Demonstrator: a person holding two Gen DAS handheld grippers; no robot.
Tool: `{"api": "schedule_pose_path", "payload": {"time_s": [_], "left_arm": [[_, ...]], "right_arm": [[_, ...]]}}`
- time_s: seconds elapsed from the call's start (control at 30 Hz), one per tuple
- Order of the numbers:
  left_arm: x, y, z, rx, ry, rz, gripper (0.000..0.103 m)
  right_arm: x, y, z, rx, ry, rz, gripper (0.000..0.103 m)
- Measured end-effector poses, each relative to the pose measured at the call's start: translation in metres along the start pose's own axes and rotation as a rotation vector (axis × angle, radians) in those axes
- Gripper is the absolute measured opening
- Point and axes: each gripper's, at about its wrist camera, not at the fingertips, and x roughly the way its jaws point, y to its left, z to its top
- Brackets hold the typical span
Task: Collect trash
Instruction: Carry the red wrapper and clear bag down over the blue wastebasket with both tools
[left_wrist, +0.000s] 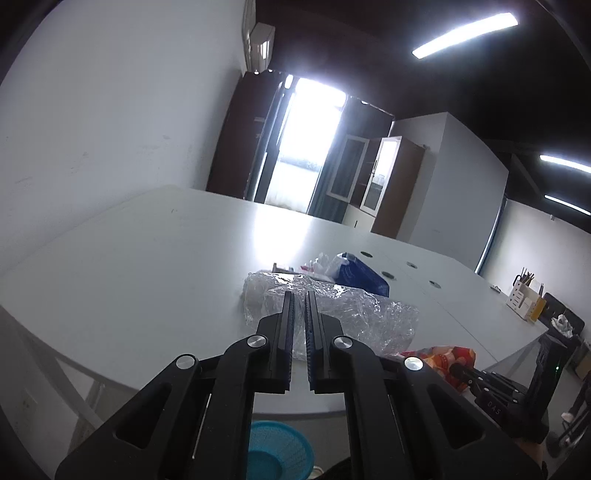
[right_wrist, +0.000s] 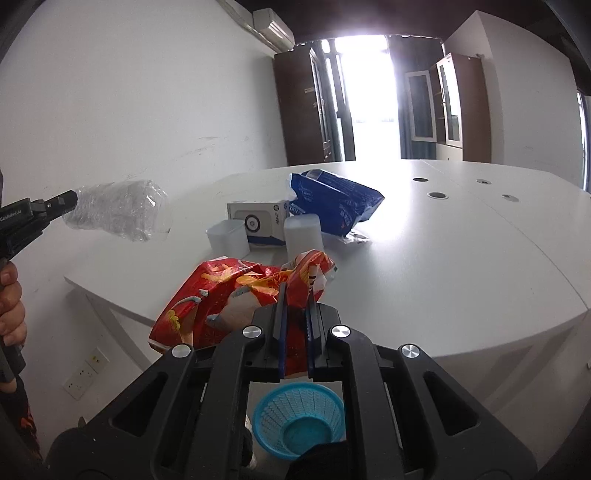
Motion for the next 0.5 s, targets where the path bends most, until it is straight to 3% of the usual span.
{"api": "schedule_pose_path", "payload": {"time_s": [0.23, 0.37, 0.5], "left_arm": [[-0.022, -0.016, -0.032, 0.138, 0.038, 0.035, 0.005], [-0.025, 0.008, -0.053, 0.084, 0.095, 0.050, 0.005], [-0.018, 0.024, -0.089, 0.050, 0.168, 0.090, 0.005]], "right_arm": [[-0.007, -0.004, -0.034, 0.025, 0.076, 0.031, 0.006], [0.003, 0.000, -0.061, -0.003, 0.138, 0.010, 0.006], [0.018, -0.001, -0.091, 0.028, 0.208, 0.057, 0.006]]}}
